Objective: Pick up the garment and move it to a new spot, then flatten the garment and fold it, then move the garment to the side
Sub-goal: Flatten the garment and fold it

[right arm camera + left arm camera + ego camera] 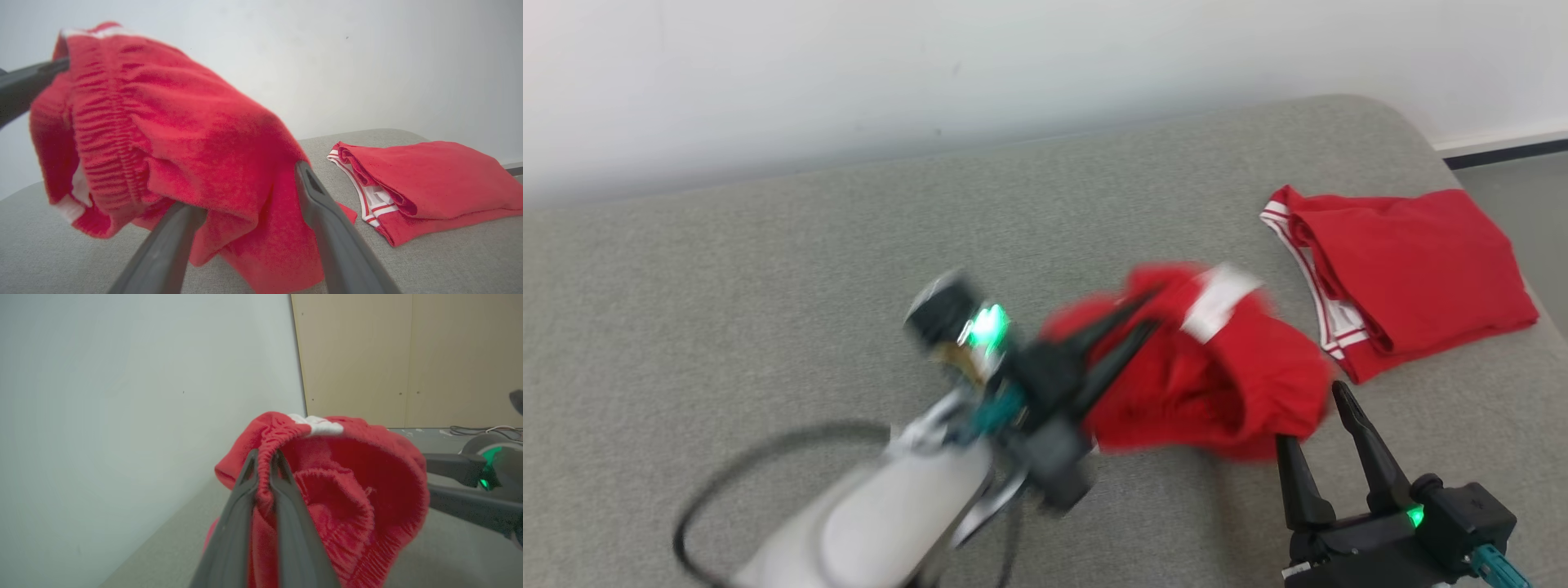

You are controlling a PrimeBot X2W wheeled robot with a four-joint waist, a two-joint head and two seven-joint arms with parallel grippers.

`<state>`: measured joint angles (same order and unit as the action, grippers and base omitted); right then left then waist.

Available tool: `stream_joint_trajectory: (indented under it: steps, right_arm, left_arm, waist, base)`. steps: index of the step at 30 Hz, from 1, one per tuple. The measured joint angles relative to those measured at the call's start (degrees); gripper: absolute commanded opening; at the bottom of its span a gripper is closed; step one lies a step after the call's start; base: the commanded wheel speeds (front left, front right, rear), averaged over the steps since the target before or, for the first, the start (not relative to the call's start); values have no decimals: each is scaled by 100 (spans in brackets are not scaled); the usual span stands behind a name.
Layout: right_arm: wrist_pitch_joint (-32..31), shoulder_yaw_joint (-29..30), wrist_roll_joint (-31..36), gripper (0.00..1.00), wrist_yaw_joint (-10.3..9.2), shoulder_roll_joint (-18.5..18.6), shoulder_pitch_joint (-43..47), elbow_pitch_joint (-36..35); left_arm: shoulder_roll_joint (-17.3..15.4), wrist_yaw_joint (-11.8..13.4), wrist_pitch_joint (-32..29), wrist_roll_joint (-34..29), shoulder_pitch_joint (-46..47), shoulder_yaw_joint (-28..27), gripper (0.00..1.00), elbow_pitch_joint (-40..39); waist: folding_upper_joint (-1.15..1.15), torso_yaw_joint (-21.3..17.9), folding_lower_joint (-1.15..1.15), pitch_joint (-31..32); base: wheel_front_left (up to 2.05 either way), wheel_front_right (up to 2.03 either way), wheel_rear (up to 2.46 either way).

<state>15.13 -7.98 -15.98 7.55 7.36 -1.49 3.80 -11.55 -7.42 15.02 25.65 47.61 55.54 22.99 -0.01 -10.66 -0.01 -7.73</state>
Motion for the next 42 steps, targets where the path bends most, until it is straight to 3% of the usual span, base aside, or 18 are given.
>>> stream_joint_trajectory:
  steps: [6,7,9,10,11,14,19,23,32,36,42]
  right_arm:
    - [0,99,8,100,0,5,161,-13]
    - [0,120,8,100,0,14,170,-9]
    - [0,124,8,100,0,20,172,-11]
    - [0,124,8,100,0,20,172,-11]
    - [0,109,8,100,0,15,174,-14]
    - [0,122,8,100,0,14,196,-15]
    - [0,197,7,100,0,4,339,-26]
    - [0,226,-7,100,0,47,413,-43]
    - [0,307,-14,100,0,125,439,-108]
    - [0,307,-13,100,0,168,431,-126]
    - [0,320,-5,100,0,197,358,-136]
  left_arm:
    - [-542,-11,0,-236,-1143,-80,2,-371]
    - [-617,-12,0,-238,-1256,-73,35,-435]
    - [-720,-12,0,-242,-1357,-75,50,-504]
    - [-831,-12,0,-265,-1449,-92,87,-572]
    - [-932,-12,0,-315,-1519,-144,100,-619]
    - [-1193,-11,0,-515,-1745,-449,100,-813]
    - [-1296,303,0,-370,-2382,-1246,100,-1131]
    - [-753,490,1,648,-3108,-1930,100,-1350]
    - [446,624,-949,2777,-4180,-2096,100,-1168]
    - [679,617,-1811,3841,-4333,-2098,100,-1143]
    - [779,1093,-2828,5124,-4437,-2291,100,-1456]
  waist:
    - [0,158,0,13]
    - [0,181,0,26]
    - [0,201,0,43]
    - [0,221,0,64]
    - [0,241,0,87]
    - [0,305,0,158]
    - [0,447,0,264]
    - [0,530,0,347]
    - [0,540,0,348]
    - [1,532,1,285]
    - [1,462,1,172]
  base:
    - [0,0,0]
    - [0,0,0]
    - [0,0,0]
    - [0,0,0]
    - [0,0,0]
    - [0,0,0]
    - [0,0,0]
    - [0,0,0]
    - [0,0,0]
    - [0,0,0]
    - [0,0,0]
